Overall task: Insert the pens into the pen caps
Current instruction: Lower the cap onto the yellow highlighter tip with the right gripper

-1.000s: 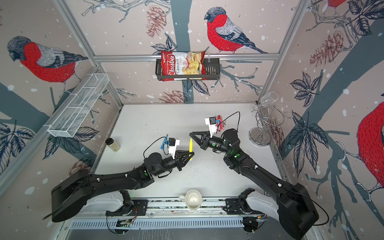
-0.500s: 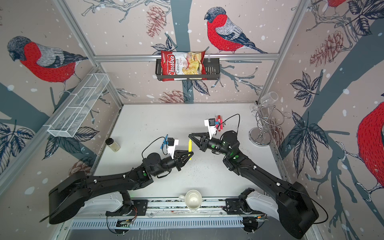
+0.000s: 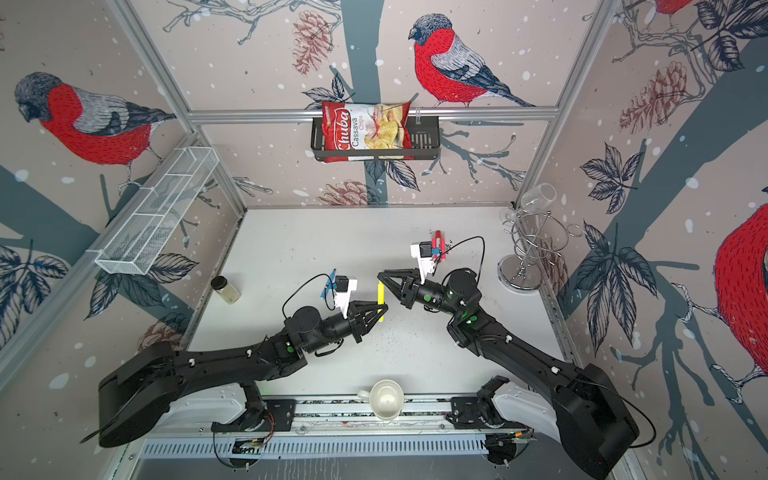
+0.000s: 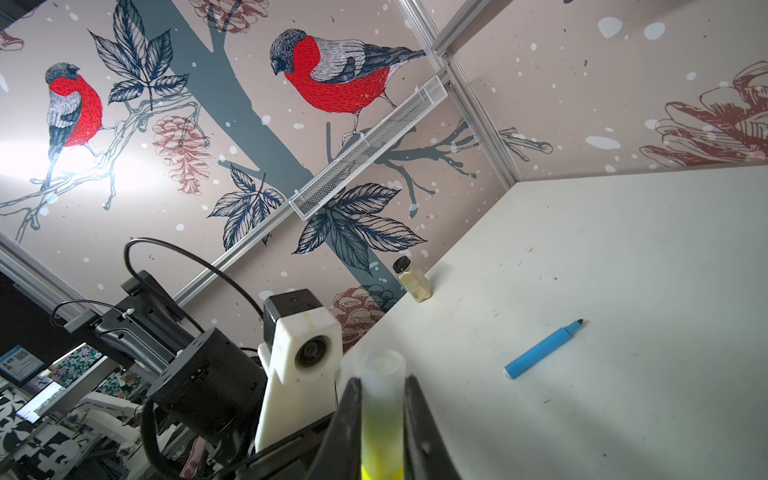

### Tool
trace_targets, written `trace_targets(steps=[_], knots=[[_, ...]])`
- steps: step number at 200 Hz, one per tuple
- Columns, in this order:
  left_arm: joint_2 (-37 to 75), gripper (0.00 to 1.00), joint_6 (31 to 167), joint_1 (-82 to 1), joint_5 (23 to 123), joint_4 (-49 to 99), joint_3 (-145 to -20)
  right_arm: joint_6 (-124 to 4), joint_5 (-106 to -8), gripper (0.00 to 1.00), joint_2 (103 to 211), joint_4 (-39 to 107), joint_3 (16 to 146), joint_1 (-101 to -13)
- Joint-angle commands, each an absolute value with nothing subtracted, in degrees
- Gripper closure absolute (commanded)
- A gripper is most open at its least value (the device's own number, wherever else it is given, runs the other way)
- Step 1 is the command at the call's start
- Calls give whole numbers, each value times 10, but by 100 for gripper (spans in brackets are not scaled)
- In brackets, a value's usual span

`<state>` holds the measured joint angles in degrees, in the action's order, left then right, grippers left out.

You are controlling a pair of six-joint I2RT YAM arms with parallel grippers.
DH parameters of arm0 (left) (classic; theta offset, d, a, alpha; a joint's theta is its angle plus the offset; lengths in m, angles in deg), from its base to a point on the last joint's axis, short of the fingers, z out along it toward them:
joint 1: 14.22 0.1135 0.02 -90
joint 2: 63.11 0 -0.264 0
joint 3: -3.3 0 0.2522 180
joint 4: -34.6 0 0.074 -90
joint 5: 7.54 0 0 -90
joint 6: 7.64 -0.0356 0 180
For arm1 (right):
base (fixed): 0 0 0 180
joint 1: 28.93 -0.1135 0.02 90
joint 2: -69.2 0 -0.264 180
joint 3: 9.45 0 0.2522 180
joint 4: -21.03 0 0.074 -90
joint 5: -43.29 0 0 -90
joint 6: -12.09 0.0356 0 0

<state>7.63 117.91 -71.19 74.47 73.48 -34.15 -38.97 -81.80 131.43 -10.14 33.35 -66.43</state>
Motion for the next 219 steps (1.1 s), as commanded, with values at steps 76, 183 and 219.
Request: trace_targets(steps=[76, 183, 219], knots=[[79, 100, 1180, -712, 742, 815, -337, -440, -805, 32, 1228, -5, 344, -654], [102, 100, 1191, -712, 639, 854, -345, -558, -853, 33, 1319, 216, 532, -661], [112, 100, 1193, -712, 636, 859, -348, -569, -876, 41, 1323, 220, 528, -672]])
